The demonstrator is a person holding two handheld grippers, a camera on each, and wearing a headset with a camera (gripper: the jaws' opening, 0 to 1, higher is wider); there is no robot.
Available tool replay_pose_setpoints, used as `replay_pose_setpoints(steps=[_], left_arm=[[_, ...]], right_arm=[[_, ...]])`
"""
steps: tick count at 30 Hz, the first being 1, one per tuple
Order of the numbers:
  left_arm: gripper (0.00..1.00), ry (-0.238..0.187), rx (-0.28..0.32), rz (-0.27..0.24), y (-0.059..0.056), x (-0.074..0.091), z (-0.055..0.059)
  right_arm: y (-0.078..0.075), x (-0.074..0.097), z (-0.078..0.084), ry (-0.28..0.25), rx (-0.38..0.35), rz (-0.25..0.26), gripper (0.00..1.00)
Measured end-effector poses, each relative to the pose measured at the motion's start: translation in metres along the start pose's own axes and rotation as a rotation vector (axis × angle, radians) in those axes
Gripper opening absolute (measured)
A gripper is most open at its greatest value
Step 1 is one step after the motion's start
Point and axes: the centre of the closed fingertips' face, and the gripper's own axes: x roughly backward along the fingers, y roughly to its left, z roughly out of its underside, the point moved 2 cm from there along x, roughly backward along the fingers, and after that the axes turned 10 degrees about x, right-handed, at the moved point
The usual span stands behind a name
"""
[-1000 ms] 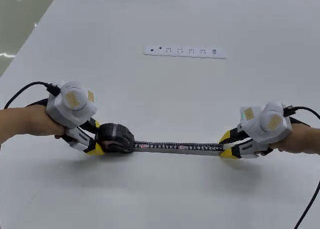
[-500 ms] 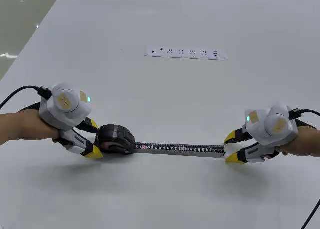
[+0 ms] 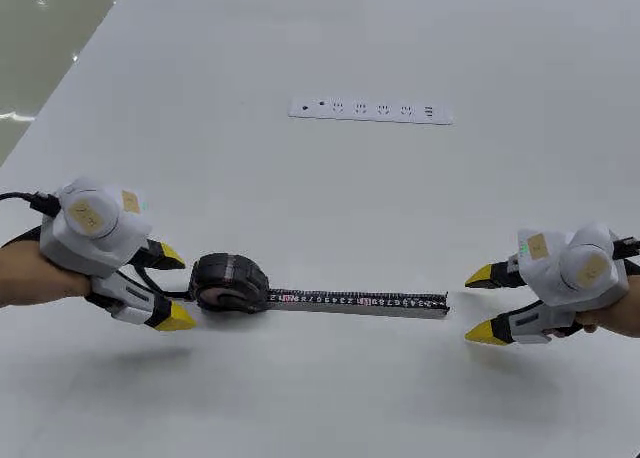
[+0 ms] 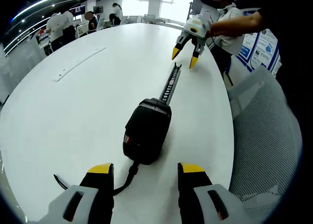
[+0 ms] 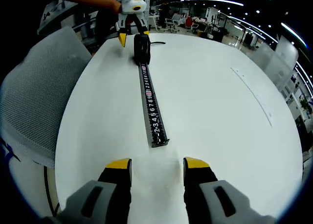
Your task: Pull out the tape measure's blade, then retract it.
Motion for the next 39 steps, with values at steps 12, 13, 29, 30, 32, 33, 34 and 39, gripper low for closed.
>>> replay_pose_setpoints(steps=[12, 13, 29, 30, 32, 33, 34, 39], left_arm=[[0.56, -0.123, 0.083, -0.049, -0.013, 0.015, 0.008], [0.57, -0.131, 0.085, -0.054, -0.015, 0.016, 0.009], [0.64, -0.282, 0.165, -0.128, -0.043, 0.029, 0.003], [0.65, -0.293, 0.171, -0.134, -0.044, 0.029, 0.002], [0.66, -0.318, 0.194, -0.144, -0.048, 0.031, 0.001], [0.67, -0.334, 0.202, -0.146, -0.051, 0.032, 0.001], [0.67, -0.341, 0.211, -0.151, -0.052, 0.033, 0.001], [0.69, -0.351, 0.22, -0.168, -0.063, 0.034, 0.004]], right_arm=[[0.009, 0.015, -0.005, -0.053, -0.095, 0.09, 0.51], [0.01, 0.016, -0.006, -0.055, -0.103, 0.097, 0.52], [0.032, 0.031, -0.025, -0.138, -0.218, 0.204, 0.65], [0.034, 0.033, -0.028, -0.14, -0.224, 0.211, 0.66], [0.037, 0.034, -0.03, -0.148, -0.237, 0.226, 0.67], [0.038, 0.034, -0.03, -0.151, -0.243, 0.234, 0.68], [0.04, 0.034, -0.03, -0.156, -0.249, 0.237, 0.68], [0.046, 0.036, -0.034, -0.177, -0.29, 0.267, 0.71]])
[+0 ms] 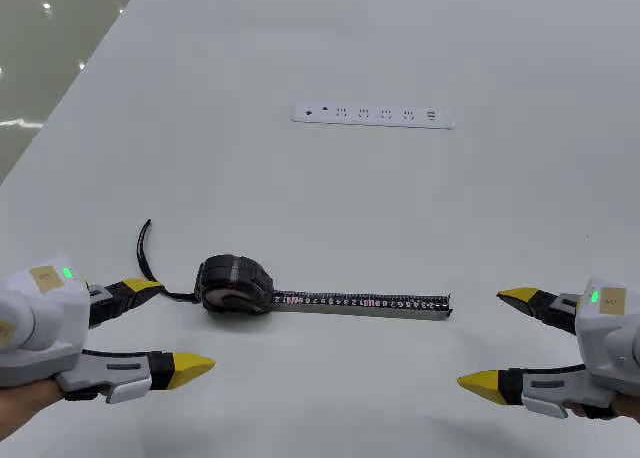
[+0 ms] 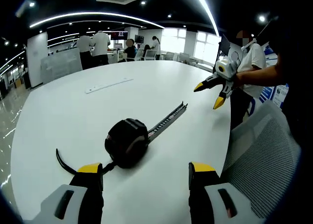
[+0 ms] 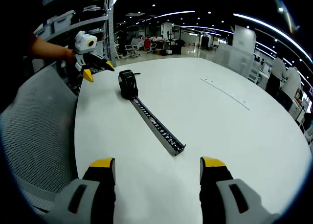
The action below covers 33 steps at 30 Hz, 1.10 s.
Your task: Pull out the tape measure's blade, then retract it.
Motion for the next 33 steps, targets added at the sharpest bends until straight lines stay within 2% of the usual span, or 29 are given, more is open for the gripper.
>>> replay_pose_setpoints(steps=[3, 6, 12, 22, 33], left_arm=[[0.7, -0.002, 0.003, -0.011, -0.003, 0.003, 0.001], [0.7, -0.027, 0.012, -0.033, -0.007, 0.009, -0.003], [0.75, -0.064, 0.055, -0.07, -0.015, 0.014, -0.004], [0.85, -0.082, 0.068, -0.104, -0.028, 0.017, -0.005], [0.95, -0.115, 0.092, -0.134, -0.037, 0.014, -0.009]], right_arm=[[0.004, 0.002, -0.002, -0.009, -0.011, 0.009, 0.72], [0.006, 0.004, -0.004, -0.013, -0.023, 0.022, 0.73], [0.013, 0.007, -0.009, -0.028, -0.047, 0.041, 0.77], [0.025, 0.01, -0.017, -0.052, -0.107, 0.087, 0.84], [0.039, 0.008, -0.017, -0.049, -0.135, 0.091, 0.92]])
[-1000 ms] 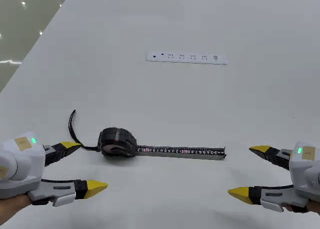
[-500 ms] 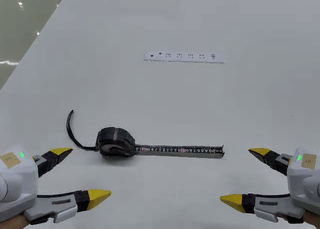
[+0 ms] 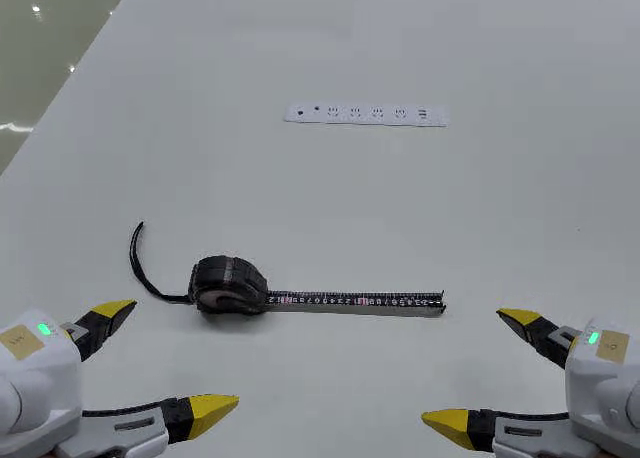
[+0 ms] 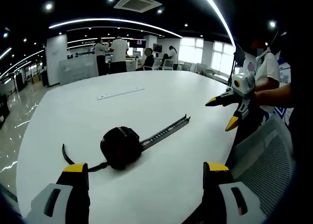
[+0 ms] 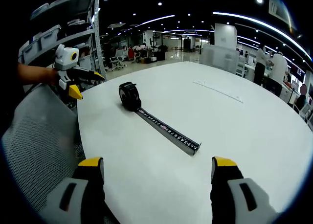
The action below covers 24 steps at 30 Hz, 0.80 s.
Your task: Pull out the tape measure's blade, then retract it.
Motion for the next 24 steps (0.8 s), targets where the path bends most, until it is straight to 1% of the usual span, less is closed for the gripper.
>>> replay_pose_setpoints(steps=[4, 7, 11, 14, 20, 24], left_arm=[[0.97, 0.0, 0.005, -0.002, -0.0006, -0.0024, 0.0017], [1.0, -0.001, 0.012, -0.001, -0.0039, -0.0045, 0.0016], [1.0, 0.011, 0.019, 0.004, -0.0051, -0.0062, 0.0028], [1.0, 0.013, 0.021, 0.004, -0.0054, -0.007, 0.0018], [1.0, 0.005, 0.034, -0.002, -0.0043, -0.0074, -0.0004], [1.0, 0.0, 0.029, -0.006, -0.0044, -0.0081, -0.0013]], right_arm=[[0.003, -0.0028, -0.0003, -0.007, -0.015, -0.002, 0.95], [0.0041, -0.0051, -0.0025, -0.015, -0.026, 0.001, 0.97], [0.0034, -0.0072, -0.0053, -0.022, -0.032, 0.01, 0.99], [0.004, -0.0079, -0.0061, -0.023, -0.037, 0.005, 1.0], [0.004, -0.0075, -0.0066, -0.022, -0.037, 0.003, 1.0], [0.0043, -0.0072, -0.0069, -0.021, -0.039, 0.002, 1.0]])
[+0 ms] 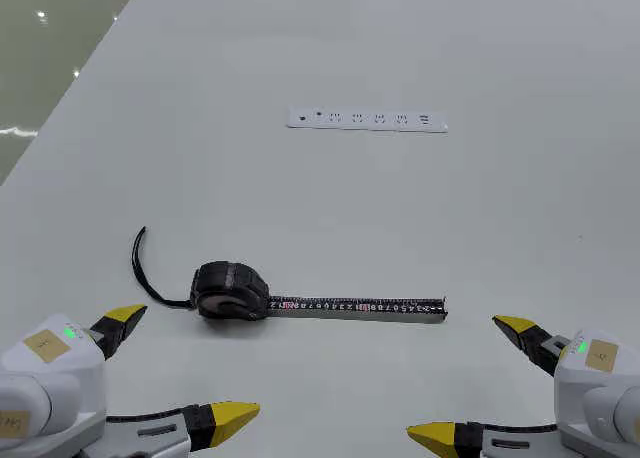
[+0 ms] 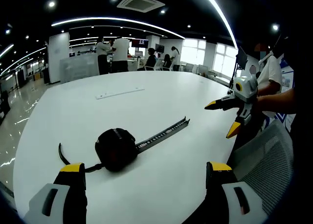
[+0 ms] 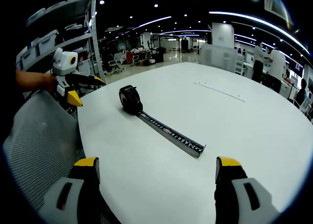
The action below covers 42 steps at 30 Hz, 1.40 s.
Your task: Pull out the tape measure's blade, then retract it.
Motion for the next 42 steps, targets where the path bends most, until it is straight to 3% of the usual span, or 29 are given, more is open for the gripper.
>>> replay_pose_setpoints(steps=[23, 42], left_arm=[[1.0, -0.002, 0.034, -0.034, -0.008, -0.007, -0.002], [0.99, -0.009, 0.118, -0.168, 0.0, -0.017, -0.004]], right_arm=[[-0.007, 0.004, 0.001, 0.006, -0.008, 0.0, 0.99], [-0.025, -0.003, 0.01, 0.021, 0.05, -0.047, 0.93]])
